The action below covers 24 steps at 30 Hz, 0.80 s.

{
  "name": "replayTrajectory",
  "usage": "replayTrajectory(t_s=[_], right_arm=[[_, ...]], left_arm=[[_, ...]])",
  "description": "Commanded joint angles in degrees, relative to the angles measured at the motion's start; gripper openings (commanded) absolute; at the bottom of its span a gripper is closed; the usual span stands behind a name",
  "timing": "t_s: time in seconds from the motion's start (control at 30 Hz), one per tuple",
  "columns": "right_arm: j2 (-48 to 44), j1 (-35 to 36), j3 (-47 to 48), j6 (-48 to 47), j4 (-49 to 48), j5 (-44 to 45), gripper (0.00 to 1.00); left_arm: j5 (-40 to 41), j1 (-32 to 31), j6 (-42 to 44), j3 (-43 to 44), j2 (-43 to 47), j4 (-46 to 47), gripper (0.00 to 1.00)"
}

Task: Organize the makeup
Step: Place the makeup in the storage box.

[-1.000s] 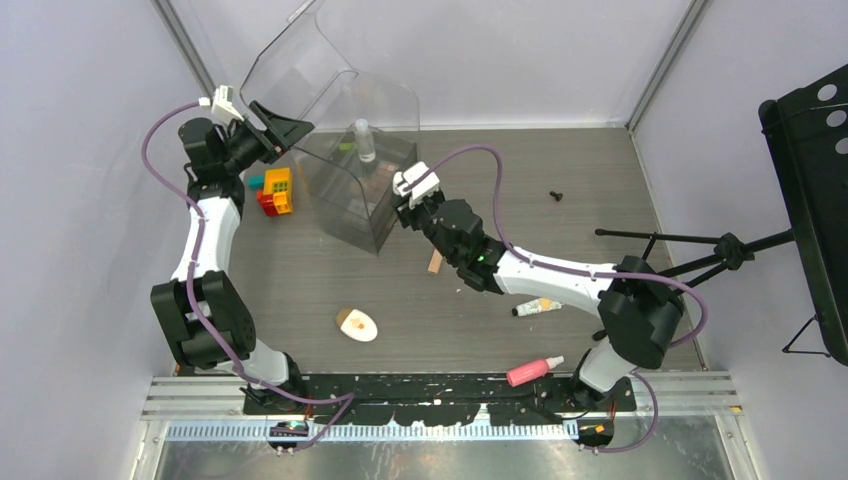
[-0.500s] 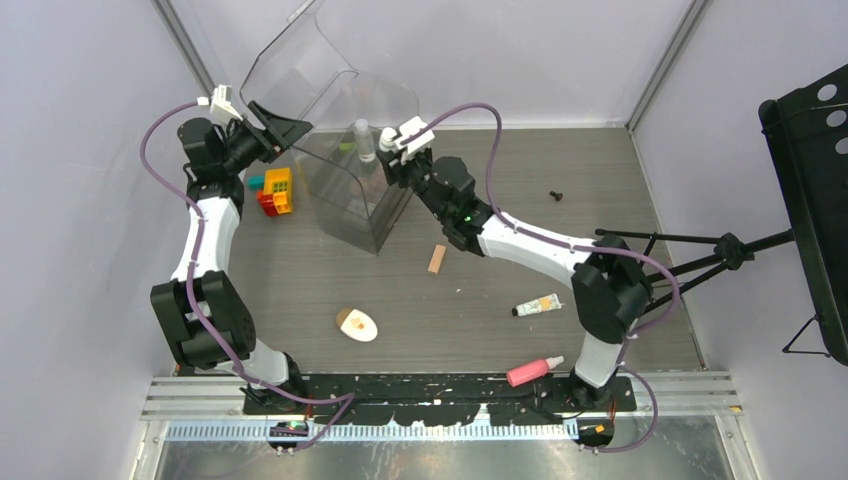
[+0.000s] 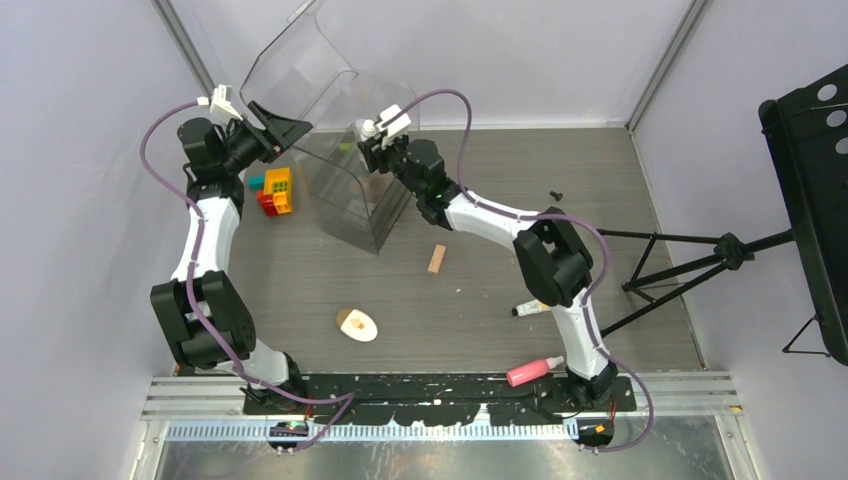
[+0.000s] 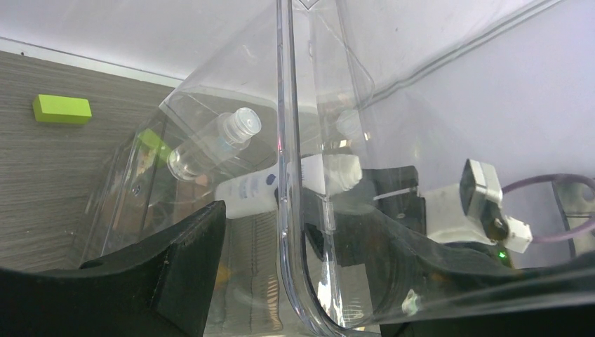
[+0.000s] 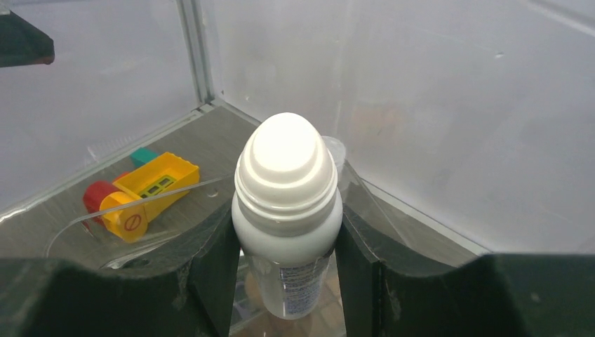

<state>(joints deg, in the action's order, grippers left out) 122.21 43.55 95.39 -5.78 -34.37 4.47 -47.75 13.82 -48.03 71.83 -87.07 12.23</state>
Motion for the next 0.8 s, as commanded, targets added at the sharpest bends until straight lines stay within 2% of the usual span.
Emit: replayTrajectory(t_s=[0.0, 0.4, 0.77], right_arm=[[1.8, 0.3, 7.3, 2.8, -5.3, -3.6, 0.01], [10.9, 0.3, 18.2, 3.5, -3.1, -9.8, 0.01], [16.1, 0.3, 25.9, 2.4, 2.4, -9.9, 0.03]], left_arm=[[-1.7, 0.2, -0.5, -0.1, 2.4, 2.8, 0.72], [-2.1, 0.2, -1.6, -0.4, 2.3, 4.1, 0.72], [-2.2, 0.2, -2.0, -0.5, 2.2, 4.6, 0.72]])
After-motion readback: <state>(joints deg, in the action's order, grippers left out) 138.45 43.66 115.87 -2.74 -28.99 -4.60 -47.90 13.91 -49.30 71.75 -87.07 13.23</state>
